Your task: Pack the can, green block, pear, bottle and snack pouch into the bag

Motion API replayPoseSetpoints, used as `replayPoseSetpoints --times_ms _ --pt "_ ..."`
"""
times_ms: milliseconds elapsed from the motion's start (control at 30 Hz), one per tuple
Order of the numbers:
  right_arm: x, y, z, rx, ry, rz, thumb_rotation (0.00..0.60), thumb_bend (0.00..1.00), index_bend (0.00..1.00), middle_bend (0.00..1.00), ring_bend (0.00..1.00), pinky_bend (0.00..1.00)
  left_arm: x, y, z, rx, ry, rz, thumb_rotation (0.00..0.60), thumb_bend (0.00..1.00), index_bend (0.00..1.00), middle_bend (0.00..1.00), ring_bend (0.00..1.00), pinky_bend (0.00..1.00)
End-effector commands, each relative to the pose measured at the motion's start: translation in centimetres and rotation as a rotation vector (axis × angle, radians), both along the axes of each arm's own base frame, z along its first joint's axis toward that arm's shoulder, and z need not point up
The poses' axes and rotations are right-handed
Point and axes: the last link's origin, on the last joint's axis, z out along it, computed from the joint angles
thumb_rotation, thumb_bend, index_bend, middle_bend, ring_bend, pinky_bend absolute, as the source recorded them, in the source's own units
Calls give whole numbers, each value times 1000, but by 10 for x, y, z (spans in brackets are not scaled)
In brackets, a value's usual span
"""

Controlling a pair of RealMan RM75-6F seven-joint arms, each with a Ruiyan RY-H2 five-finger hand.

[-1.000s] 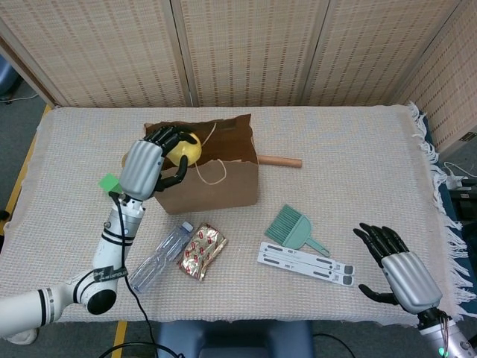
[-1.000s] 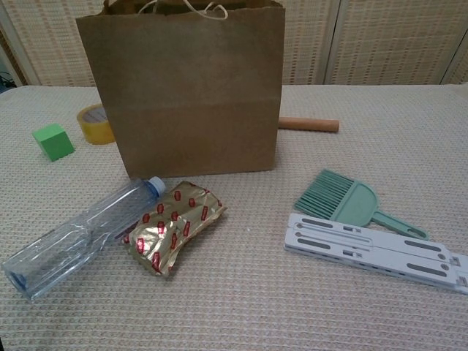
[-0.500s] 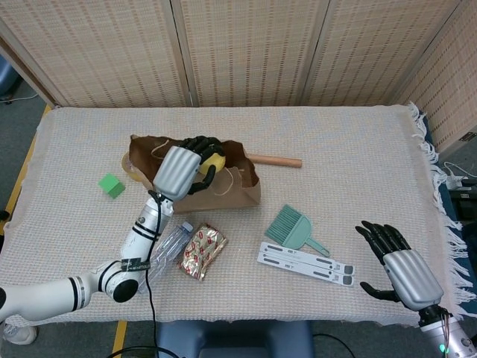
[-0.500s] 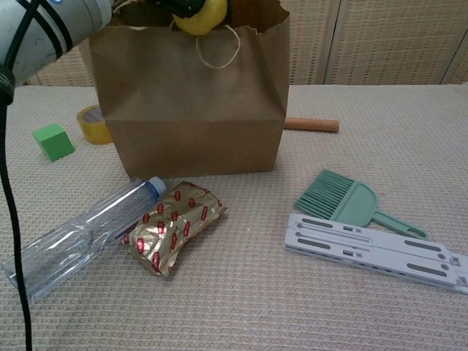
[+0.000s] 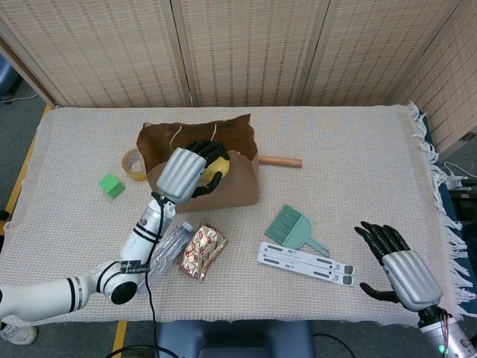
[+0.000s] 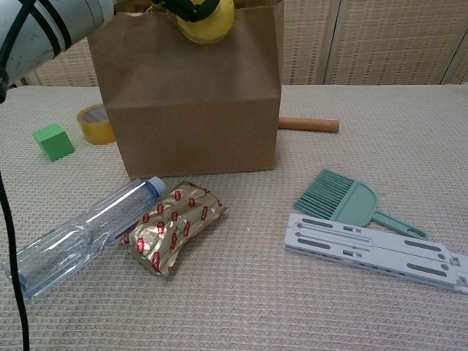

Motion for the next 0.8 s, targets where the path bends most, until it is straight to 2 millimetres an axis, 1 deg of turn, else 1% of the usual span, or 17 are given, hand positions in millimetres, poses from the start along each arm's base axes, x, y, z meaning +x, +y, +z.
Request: replayPoseSetpoints --times_ms 33,200,333,500,600,800 --pt "0 0 1 -2 -3 1 600 98 0 0 0 0 0 1 -1 1 -3 6 600 471 373 327 277 460" --pt "0 0 3 -8 -7 2 600 97 0 0 0 0 5 5 4 45 -10 -19 600 474 376 332 288 469" --pt "0 -2 4 -14 -8 -1 600 98 0 0 0 0 20 12 13 69 -72 -20 600 476 377 333 288 467" --pt "0 -4 6 -22 -10 -5 600 98 0 0 0 0 33 21 17 96 -80 -23 600 477 378 335 288 465" --pt "0 -4 6 -25 -13 -6 600 97 0 0 0 0 36 26 12 87 -79 -6 600 477 380 335 288 465" --pt "0 -5 8 -28 -18 -10 600 97 0 0 0 0 30 28 -11 53 -32 11 600 476 377 333 284 461"
